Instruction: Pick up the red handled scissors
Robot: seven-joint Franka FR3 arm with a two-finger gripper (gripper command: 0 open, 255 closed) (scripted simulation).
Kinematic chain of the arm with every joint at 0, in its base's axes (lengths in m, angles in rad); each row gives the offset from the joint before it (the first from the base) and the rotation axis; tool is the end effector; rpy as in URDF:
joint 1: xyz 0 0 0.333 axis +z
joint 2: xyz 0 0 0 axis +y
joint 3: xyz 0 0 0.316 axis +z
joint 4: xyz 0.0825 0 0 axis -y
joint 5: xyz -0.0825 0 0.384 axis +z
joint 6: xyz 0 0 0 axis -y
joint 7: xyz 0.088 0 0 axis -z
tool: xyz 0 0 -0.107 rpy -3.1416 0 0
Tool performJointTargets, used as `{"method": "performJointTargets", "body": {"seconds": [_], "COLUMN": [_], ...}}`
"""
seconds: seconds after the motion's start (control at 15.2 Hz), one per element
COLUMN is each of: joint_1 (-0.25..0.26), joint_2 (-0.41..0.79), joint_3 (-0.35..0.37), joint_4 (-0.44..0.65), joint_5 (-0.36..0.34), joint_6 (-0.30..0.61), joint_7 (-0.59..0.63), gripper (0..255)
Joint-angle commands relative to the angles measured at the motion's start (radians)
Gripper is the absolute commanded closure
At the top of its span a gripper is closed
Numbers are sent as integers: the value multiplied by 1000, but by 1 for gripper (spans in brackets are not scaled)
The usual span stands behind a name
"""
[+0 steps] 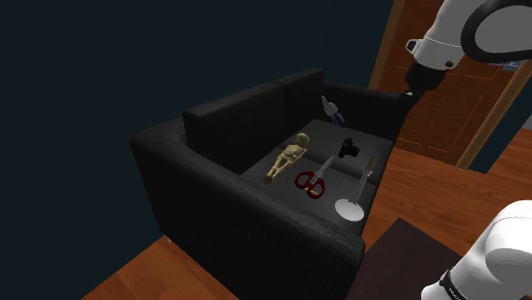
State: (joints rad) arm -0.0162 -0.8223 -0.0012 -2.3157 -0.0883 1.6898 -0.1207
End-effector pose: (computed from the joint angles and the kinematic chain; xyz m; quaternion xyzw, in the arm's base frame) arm 0.3080 -0.0140 0.6330 0.9929 0.0524 0.0947 0.0503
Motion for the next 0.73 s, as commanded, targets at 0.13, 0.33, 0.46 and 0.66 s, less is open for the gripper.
{"method": "performJointTargets", "body": {"seconds": [0.13,0.33,0.46,0.66], "joint_1": [-18,-45,-63,-89], "joint_2": [55,146,211,314], "joint_3": [16,39,53,71], "joint_4": [-13,-21,-19,-6], "joint_5": [5,11,12,10], "joint_6": [56,136,187,258], "joint_7": [60,149,208,296], "gripper": [0,0,0,0]}}
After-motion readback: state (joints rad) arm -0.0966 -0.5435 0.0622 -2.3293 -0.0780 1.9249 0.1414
